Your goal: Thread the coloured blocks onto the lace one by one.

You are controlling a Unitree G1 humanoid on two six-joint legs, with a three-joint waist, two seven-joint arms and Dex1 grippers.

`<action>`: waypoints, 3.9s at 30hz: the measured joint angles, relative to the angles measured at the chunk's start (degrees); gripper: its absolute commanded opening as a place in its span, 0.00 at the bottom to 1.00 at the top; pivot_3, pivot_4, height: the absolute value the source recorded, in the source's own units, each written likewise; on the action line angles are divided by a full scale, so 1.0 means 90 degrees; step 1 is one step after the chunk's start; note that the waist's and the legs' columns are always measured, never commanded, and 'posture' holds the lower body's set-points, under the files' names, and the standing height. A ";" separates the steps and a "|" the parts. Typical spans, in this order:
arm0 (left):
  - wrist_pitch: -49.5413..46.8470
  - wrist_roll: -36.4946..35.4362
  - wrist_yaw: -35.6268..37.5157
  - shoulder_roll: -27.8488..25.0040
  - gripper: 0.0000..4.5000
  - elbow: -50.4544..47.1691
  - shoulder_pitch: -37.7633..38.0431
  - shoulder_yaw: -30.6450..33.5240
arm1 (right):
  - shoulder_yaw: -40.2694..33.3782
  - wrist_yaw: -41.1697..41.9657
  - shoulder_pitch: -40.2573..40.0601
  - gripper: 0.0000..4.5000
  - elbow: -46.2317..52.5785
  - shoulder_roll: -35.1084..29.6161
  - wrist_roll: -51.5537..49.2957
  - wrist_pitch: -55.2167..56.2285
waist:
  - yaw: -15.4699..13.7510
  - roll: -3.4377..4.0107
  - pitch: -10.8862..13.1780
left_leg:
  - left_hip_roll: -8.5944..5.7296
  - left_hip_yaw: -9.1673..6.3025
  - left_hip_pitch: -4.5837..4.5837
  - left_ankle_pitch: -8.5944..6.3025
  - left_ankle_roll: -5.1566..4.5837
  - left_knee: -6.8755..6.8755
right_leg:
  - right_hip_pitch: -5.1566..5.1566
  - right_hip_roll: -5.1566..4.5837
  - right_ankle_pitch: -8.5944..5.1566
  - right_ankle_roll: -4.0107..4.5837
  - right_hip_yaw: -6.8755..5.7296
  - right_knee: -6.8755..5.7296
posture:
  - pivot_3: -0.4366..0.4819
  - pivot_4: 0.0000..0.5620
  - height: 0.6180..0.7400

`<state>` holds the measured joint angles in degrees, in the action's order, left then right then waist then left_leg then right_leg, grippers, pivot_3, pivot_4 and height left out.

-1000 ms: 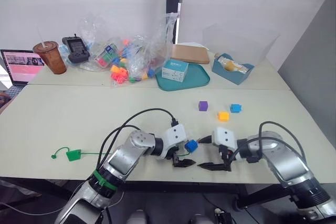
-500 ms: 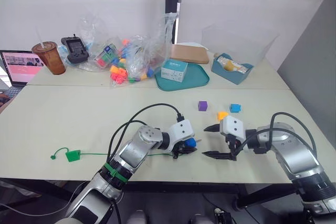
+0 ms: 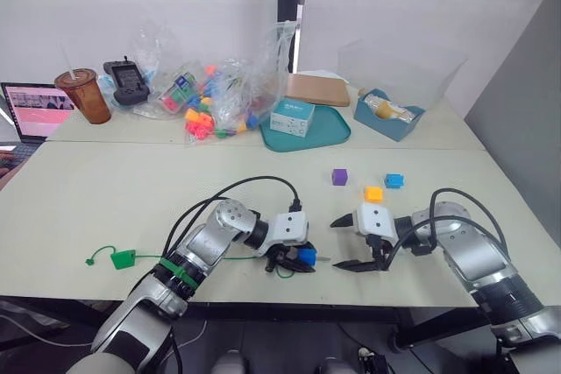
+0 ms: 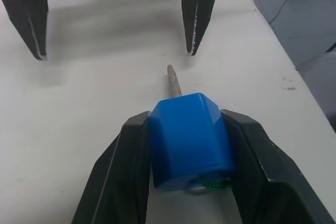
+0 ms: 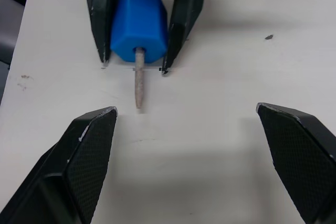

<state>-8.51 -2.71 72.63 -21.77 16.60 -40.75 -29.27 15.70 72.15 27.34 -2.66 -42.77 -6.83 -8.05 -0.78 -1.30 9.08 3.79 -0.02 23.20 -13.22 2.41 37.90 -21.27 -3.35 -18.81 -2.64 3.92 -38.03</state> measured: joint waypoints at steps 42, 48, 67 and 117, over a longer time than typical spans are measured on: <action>-0.1023 -0.0756 0.0189 -0.4253 0.33 -0.2594 0.3809 0.3286 | 0.0063 -0.0134 -0.0405 0.00 0.0585 -0.0353 0.0199 -0.0287 | 0.0204 0.0010 0.0006 | 0.0018 0.0006 -0.0019 -0.0001 -0.0001 -0.0013 | -0.0002 0.0003 -0.0004 0.0007 0.0002 -0.0009 | 0.48 0.27 1.00; -0.0288 -0.0720 -0.0052 -0.4456 0.33 -0.2391 0.4413 0.3783 | 0.0079 -0.0128 -0.0399 0.00 0.0611 -0.0286 0.0202 -0.0396 | 0.0185 0.0020 0.0009 | 0.0018 0.0012 -0.0027 -0.0002 -0.0001 -0.0019 | -0.0002 0.0004 -0.0005 0.0010 0.0004 -0.0015 | 0.48 0.27 1.00; -0.2379 -0.1802 -0.0495 -0.4094 0.99 -0.3256 0.3711 0.3804 | 0.0177 -0.0030 -0.0312 0.00 0.0960 -0.0215 0.0196 -0.0769 | 0.0121 0.0021 0.0012 | 0.0017 0.0015 0.0054 -0.0001 0.0001 -0.0001 | -0.0089 0.0002 -0.0004 0.0011 0.0009 -0.0062 | 0.48 0.27 1.00; -0.1716 -0.0872 -0.1920 -0.0281 0.00 -0.2455 0.2069 0.0784 | 0.0369 -0.0576 -0.0553 0.29 0.2216 -0.0166 0.0444 -0.2172 | 0.0017 0.0016 0.0014 | 0.0005 0.0004 0.0062 0.0001 0.0002 0.0044 | -0.0094 0.0003 -0.0004 0.0012 0.0015 -0.0098 | 0.48 0.27 1.00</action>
<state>-23.95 -10.56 55.35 -24.30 -5.50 -22.13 -22.21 19.02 66.96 22.37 17.29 -44.27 -2.83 -27.60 -0.64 -1.16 9.21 3.84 0.01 23.76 -13.21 2.43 38.30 -22.11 -3.32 -18.85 -2.54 4.05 -38.91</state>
